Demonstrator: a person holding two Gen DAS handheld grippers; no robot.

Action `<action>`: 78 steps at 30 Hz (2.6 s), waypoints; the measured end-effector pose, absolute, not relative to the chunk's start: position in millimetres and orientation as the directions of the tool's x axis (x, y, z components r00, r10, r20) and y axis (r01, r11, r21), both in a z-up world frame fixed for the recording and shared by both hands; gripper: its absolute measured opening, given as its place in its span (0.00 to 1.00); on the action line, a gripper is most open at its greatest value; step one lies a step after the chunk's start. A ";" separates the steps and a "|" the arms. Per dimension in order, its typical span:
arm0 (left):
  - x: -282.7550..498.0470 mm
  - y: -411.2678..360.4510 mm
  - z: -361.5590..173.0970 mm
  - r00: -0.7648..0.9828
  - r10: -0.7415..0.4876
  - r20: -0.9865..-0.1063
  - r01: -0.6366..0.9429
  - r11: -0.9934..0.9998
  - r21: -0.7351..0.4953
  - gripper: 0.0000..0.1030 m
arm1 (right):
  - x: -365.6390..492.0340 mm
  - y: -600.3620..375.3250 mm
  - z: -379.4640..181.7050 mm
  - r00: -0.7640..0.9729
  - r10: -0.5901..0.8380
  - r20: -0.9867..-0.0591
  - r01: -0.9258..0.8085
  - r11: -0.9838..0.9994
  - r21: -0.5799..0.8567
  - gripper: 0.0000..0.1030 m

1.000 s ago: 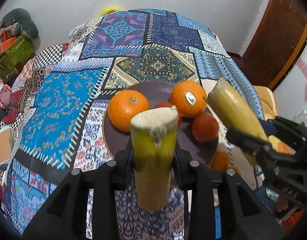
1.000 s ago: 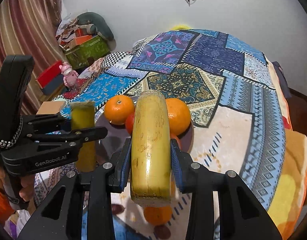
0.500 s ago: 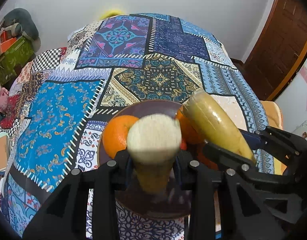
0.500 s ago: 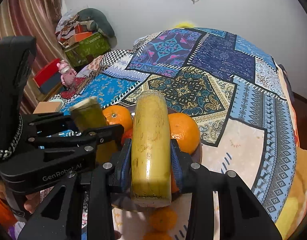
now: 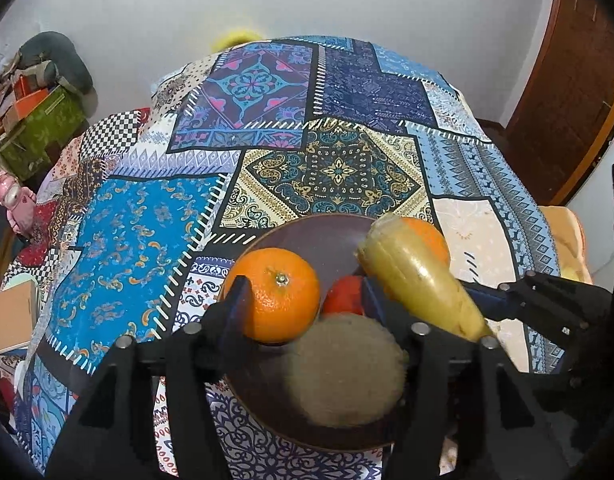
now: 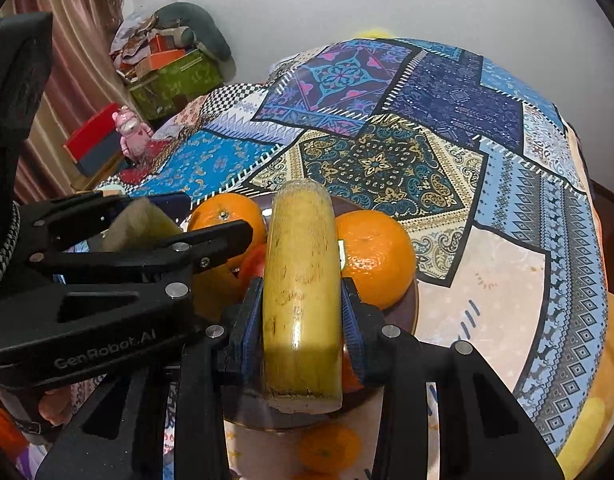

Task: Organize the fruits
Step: 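Stand the yellow cylinder on the purple plate with the left gripper while the right sets its cylinder beside it, then open both grippers and withdraw them from the plate, then grasp a dark red plum with the left gripper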

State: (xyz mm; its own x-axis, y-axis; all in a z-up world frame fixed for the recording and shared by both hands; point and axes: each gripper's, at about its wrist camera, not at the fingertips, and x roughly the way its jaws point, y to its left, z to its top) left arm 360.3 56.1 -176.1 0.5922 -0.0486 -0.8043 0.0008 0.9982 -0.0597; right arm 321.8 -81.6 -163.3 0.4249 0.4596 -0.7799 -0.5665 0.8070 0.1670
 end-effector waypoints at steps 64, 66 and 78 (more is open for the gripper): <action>241.4 9.5 -216.6 0.443 -0.223 -0.868 0.130 0.974 -0.184 0.65 | 230.2 -147.2 -196.6 0.387 0.414 -0.824 -0.524 0.834 0.173 0.35; 241.6 4.5 -219.6 0.438 -0.220 -0.872 0.146 0.974 -0.173 0.60 | 230.3 -148.3 -196.6 0.385 0.419 -0.822 -0.527 0.831 0.177 0.34; 243.6 -21.0 -226.4 0.434 -0.202 -0.878 0.221 0.969 -0.113 0.26 | 224.8 -166.3 -187.1 0.407 0.455 -0.792 -0.498 0.837 0.225 0.34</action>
